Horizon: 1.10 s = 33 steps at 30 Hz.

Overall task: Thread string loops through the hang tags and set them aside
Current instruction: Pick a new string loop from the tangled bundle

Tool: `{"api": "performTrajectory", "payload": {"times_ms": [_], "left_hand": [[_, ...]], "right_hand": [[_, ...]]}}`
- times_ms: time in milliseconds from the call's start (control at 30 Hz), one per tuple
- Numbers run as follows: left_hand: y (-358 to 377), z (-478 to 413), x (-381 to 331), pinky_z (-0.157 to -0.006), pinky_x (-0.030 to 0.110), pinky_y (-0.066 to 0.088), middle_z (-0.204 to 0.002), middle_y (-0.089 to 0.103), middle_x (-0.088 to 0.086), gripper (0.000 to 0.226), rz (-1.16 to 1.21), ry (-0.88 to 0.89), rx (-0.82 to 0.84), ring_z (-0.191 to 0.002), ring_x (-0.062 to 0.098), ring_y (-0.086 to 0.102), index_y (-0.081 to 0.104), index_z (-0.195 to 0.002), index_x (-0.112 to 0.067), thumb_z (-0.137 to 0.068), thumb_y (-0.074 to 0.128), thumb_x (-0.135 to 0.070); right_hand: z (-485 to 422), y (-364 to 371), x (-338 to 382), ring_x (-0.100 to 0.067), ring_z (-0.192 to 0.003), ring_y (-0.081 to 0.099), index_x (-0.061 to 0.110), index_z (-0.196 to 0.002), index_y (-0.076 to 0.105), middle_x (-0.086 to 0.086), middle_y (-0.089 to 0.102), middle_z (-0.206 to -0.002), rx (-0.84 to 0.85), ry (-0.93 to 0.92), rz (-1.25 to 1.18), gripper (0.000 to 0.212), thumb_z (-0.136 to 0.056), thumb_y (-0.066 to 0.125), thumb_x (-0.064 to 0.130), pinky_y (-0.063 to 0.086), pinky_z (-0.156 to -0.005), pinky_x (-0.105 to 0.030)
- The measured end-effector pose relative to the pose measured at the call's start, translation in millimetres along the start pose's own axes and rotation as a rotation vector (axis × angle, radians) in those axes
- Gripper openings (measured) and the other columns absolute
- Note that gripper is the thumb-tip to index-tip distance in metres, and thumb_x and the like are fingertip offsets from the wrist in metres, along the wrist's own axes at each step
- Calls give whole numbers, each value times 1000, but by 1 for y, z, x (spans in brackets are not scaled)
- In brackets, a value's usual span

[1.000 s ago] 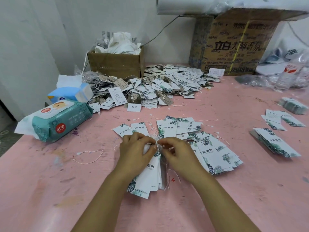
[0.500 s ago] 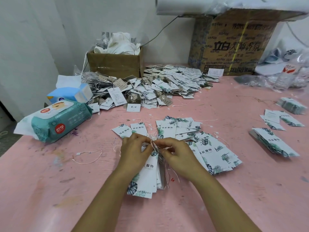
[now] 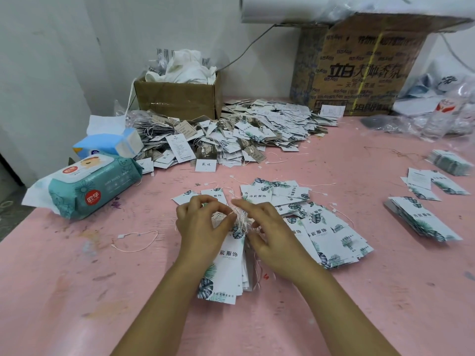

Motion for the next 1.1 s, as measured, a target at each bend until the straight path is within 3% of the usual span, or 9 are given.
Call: {"api": "performTrajectory", "payload": {"times_ms": [100, 200, 300, 367, 433, 533, 733, 933, 1100], "left_hand": [[-3, -1, -5, -84, 24, 28, -96, 53, -7, 5, 70, 35, 28, -100, 12, 34, 65, -79, -26, -81, 69, -24], [-3, 2, -14, -65, 13, 36, -78, 61, -8, 15, 246, 57, 97, -76, 3, 51, 61, -73, -24, -83, 66, -15], [-3, 6, -22, -57, 8, 36, -65, 60, -15, 18, 372, 64, 186, -65, -5, 51, 62, -73, -25, -84, 65, -10], [-2, 8, -26, -61, 12, 37, -69, 60, -19, 18, 378, 91, 240, -73, -1, 53, 63, -73, -27, -84, 66, -12], [-4, 9, -29, -68, 18, 38, -78, 59, -17, 19, 349, 119, 240, -87, 10, 53, 63, -73, -29, -82, 68, -13], [-6, 10, -33, -70, 6, 32, -91, 56, -8, 21, 290, 155, 242, -99, 10, 45, 62, -73, -34, -80, 71, -16], [-7, 12, -34, -81, 12, 29, -93, 50, -10, 27, 292, 151, 289, -102, 5, 39, 62, -66, -35, -76, 74, -13], [-5, 13, -30, -77, 4, 27, -93, 49, -8, 29, 252, 151, 372, -101, -1, 36, 60, -61, -31, -74, 71, -7], [-7, 10, -24, -82, 21, 27, -94, 50, -9, 17, 264, 103, 406, -100, -5, 34, 60, -60, -28, -70, 69, -17]], "right_hand": [[-1, -2, -1, -3, -90, 43, 36, -129, 50, 11, 39, -96, -33, 19, 3, 51, -89, 49, 4, 33, -75, -4], [-4, -5, -1, 5, -77, 43, 25, -124, 56, 17, 41, -86, -102, 37, 14, 37, -90, 54, 11, 33, -71, -6], [-2, -7, 1, -3, -61, 50, 34, -108, 60, 12, 53, -68, -146, 109, -250, 33, -88, 57, 9, 43, -62, -17], [-2, -6, 3, -11, -57, 53, 38, -101, 61, 7, 57, -59, -138, 167, -438, 36, -88, 56, 4, 46, -57, -26], [-2, -5, 6, -12, -54, 53, 32, -99, 63, 5, 61, -56, -108, 203, -541, 37, -89, 52, -2, 45, -55, -24], [-2, -6, 7, -10, -55, 55, 20, -94, 67, 2, 66, -63, -93, 264, -706, 42, -85, 44, -14, 43, -54, -21], [-3, -17, 2, -13, -67, 62, 3, -88, 70, -9, 71, -76, -151, 333, -1061, 40, -81, 37, -18, 49, -61, -22], [-2, -31, -10, -17, -74, 66, 0, -97, 66, -11, 71, -83, -324, 420, -1261, 25, -86, 44, -7, 55, -68, -24], [-1, -38, -18, -17, -71, 69, 0, -97, 64, -8, 71, -79, -448, 472, -1424, 19, -87, 48, -4, 57, -67, -24]]}}
Point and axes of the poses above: each hand's wrist, its own z-axis away from the middle knuckle, its own y-axis out of the palm, x = y × z, the point moved 4 cm from there along -z, towards the middle knuckle
